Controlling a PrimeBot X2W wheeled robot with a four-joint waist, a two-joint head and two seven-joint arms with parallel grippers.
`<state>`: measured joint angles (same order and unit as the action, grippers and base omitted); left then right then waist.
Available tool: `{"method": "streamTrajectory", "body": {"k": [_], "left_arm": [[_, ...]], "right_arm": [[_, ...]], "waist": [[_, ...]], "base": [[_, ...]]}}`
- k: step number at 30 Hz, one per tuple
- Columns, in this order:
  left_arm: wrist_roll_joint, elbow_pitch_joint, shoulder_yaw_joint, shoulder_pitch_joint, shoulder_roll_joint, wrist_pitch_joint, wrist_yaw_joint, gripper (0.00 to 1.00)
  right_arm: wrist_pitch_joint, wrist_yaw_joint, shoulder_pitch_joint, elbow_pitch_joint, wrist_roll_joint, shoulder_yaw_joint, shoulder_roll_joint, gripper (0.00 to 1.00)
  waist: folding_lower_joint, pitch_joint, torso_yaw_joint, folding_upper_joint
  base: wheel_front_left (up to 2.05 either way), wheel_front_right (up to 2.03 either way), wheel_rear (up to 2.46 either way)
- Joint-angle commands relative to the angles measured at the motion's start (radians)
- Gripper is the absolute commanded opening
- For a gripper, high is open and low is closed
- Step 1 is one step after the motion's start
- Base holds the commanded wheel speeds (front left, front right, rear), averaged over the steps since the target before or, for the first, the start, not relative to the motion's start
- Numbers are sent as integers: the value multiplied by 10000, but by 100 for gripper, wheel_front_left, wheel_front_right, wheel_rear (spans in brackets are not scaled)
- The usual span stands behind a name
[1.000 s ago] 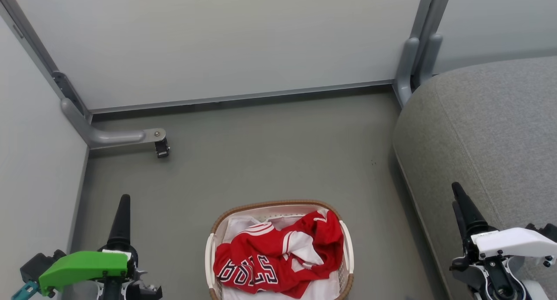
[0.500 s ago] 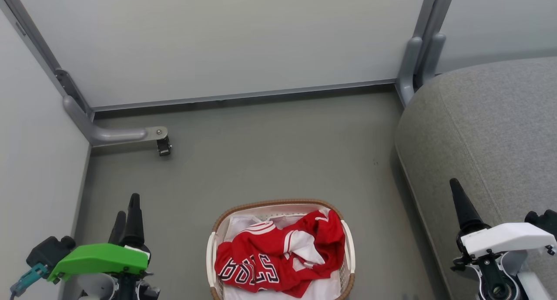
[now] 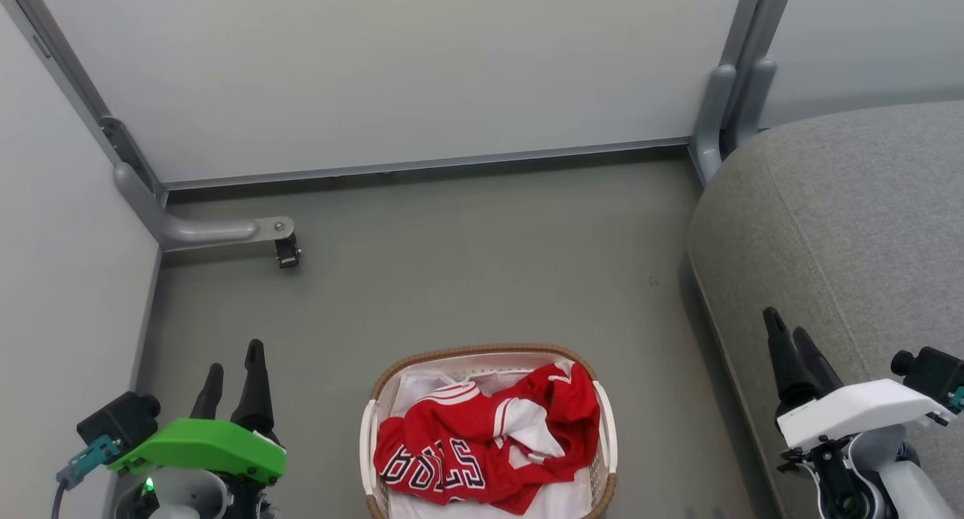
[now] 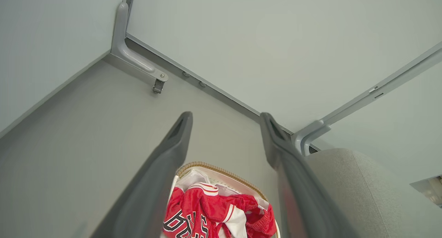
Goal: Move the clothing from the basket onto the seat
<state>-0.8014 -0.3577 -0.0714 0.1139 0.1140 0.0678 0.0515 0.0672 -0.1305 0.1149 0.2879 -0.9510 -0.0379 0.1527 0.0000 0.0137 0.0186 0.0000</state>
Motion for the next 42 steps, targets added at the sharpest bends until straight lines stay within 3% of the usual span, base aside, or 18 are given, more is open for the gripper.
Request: {"method": "streamTrajectory", "body": {"k": [1, 26, 42], "left_arm": [[385, 54, -111, 360, 202, 120, -92, 100], [3077, -409, -818, 278, 542, 850, -675, 100], [4578, -344, -933, -88, 412, 1230, -895, 100]], "right_arm": [[121, -4, 304, -52, 364, -80, 184, 100], [857, -4, 599, 589, 2993, -1032, 585, 100], [1235, -3, 386, 862, 4442, -955, 465, 100]], "waist": [[0, 2, 8, 0], [0, 86, 92, 0], [0, 110, 69, 0]], "base": [[0, 0, 0], [0, 0, 0], [0, 0, 0]]}}
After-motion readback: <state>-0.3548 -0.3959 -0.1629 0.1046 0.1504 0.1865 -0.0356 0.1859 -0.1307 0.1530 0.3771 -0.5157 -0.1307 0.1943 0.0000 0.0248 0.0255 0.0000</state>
